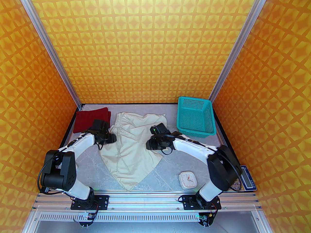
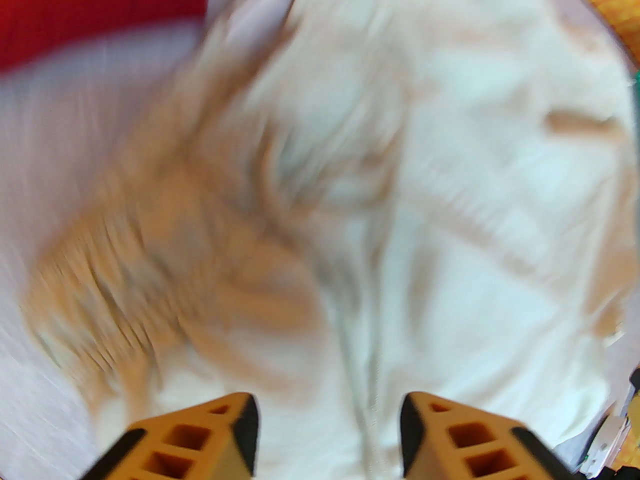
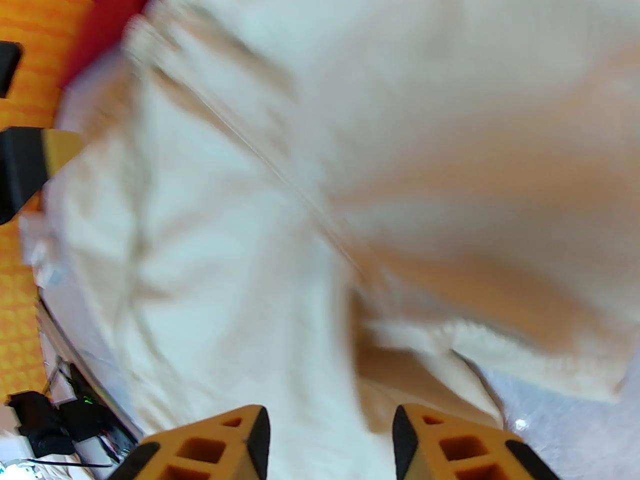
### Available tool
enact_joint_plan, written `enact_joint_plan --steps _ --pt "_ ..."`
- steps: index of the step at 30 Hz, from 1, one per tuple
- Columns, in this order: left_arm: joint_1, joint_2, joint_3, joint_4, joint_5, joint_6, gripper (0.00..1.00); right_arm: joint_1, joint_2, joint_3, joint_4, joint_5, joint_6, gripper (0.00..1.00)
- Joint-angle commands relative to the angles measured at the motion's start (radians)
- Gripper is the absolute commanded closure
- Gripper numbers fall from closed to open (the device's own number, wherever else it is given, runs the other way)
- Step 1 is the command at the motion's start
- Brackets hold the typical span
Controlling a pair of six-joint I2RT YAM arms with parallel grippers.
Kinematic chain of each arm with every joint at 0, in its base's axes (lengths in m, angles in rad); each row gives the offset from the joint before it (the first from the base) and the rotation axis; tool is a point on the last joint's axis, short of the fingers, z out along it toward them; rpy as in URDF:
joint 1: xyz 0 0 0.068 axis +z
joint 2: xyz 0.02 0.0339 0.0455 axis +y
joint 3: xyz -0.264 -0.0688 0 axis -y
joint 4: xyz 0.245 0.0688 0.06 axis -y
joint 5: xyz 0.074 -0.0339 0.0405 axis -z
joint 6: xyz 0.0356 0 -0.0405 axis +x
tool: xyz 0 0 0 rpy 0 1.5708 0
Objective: Fold and stack the mixed laundry pile
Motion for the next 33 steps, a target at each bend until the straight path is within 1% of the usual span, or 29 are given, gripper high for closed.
enact_joint_plan --steps 1,4,7,9,12,17,19,21,22,24,26,28,30,33 --pt "0.005 -0.012 -0.072 0.042 0.017 -0.086 0.55 -0.016 0.067 0.017 0.035 0.094 0.017 0.58" --pt "-0.001 -0.048 -0.157 0.057 0.021 -0.154 0.58 -0.048 0.164 0.091 -0.023 0.120 -0.013 0.59" --pt "-0.031 -0.115 -0.247 0.079 0.031 -0.223 0.59 -0.080 0.239 0.162 -0.086 0.175 -0.045 0.59" --pt "-0.072 -0.172 -0.302 0.109 0.050 -0.282 0.60 -0.111 0.282 0.210 -0.108 0.184 -0.063 0.59" --pt "-0.152 -0.243 -0.340 0.120 0.067 -0.361 0.59 -0.156 0.338 0.292 -0.145 0.195 -0.091 0.59" --pt "-0.295 -0.336 -0.319 0.128 0.078 -0.461 0.59 -0.210 0.412 0.467 -0.192 0.216 -0.167 0.58" --pt "-0.346 -0.352 -0.278 0.121 0.077 -0.472 0.58 -0.224 0.431 0.538 -0.209 0.221 -0.197 0.56" --pt "-0.371 -0.361 -0.232 0.100 0.075 -0.460 0.54 -0.229 0.434 0.606 -0.245 0.222 -0.220 0.56" --pt "-0.371 -0.367 -0.208 0.076 0.064 -0.440 0.53 -0.229 0.424 0.636 -0.273 0.225 -0.223 0.56" --pt "-0.350 -0.372 -0.159 -0.027 -0.017 -0.369 0.50 -0.227 0.371 0.636 -0.287 0.200 -0.204 0.56" --pt "-0.280 -0.360 -0.128 -0.102 -0.060 -0.276 0.50 -0.212 0.276 0.562 -0.252 0.160 -0.176 0.55" --pt "-0.206 -0.322 -0.104 -0.112 -0.056 -0.191 0.49 -0.172 0.186 0.464 -0.214 0.118 -0.149 0.55" --pt "-0.161 -0.251 -0.055 -0.124 -0.054 -0.110 0.52 -0.113 0.110 0.353 -0.164 0.087 -0.102 0.57" --pt "-0.122 -0.133 -0.014 -0.098 -0.055 -0.050 0.63 -0.004 0.031 0.185 -0.082 0.068 -0.026 0.58"
